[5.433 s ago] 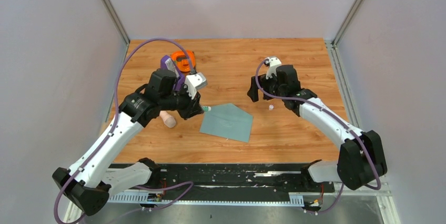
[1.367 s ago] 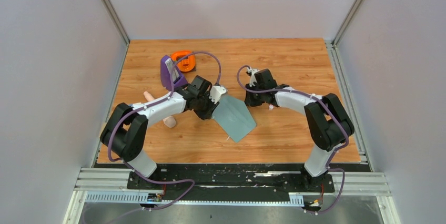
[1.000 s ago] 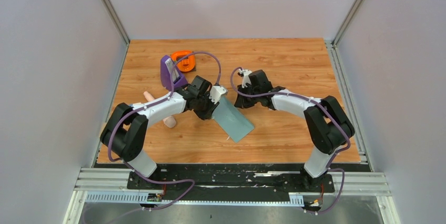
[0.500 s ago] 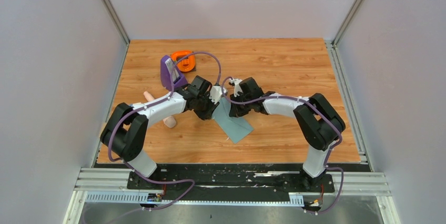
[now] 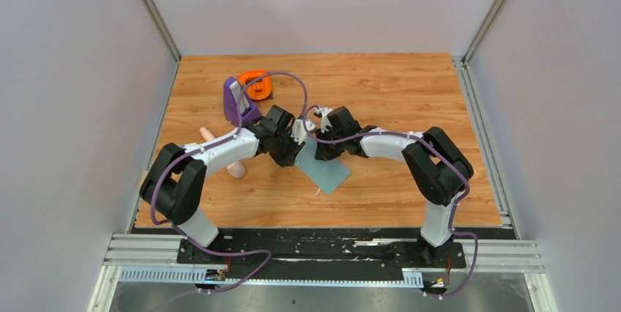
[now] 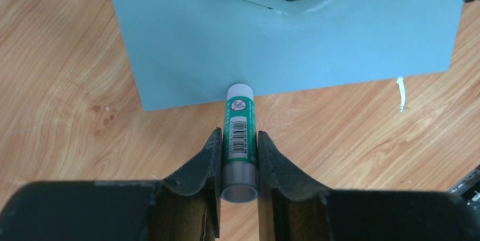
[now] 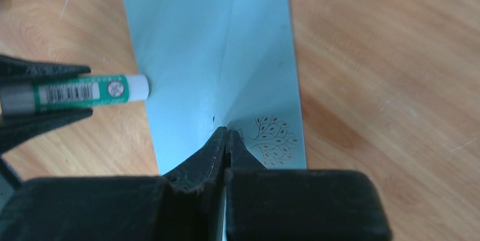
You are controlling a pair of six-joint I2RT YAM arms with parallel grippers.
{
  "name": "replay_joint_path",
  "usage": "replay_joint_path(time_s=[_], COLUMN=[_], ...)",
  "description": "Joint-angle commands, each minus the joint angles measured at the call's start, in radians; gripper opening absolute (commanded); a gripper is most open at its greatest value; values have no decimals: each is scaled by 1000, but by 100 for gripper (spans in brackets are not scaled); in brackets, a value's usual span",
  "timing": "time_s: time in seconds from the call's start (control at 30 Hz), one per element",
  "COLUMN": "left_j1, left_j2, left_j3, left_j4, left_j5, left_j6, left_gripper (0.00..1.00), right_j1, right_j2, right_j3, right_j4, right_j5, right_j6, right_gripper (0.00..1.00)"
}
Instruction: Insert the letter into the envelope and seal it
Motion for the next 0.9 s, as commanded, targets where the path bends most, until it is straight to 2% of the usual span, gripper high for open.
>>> replay_joint_path(time_s=[0.0,0.13,0.3,0.43,0.6,0.87], left_j1=[-2,-2,-2,-2,-2,-2], left_j2=[-2,-2,-2,-3,-5,-9], left_j3=[7,5,8,7,7,5], left_j4=[23,26,25,24,26,26], left_j5=[13,16,13,12,13,10], left_j6=[-15,-15,-16,-15,-15,-15], left_gripper=[0,0,0,0,0,0], right_j1=[26,37,38,36,30,7], right_j2=[105,70,-42,-83,-70,28], right_j3=[-10,20,88,155,180,69], right_j4=[-100,-150,-147,-146,-143,-54], right_j5=[248,273,119,74,58,7], right_j6=[-20,-53,-50,-38,-26,42], right_gripper=[0,0,0,0,0,0])
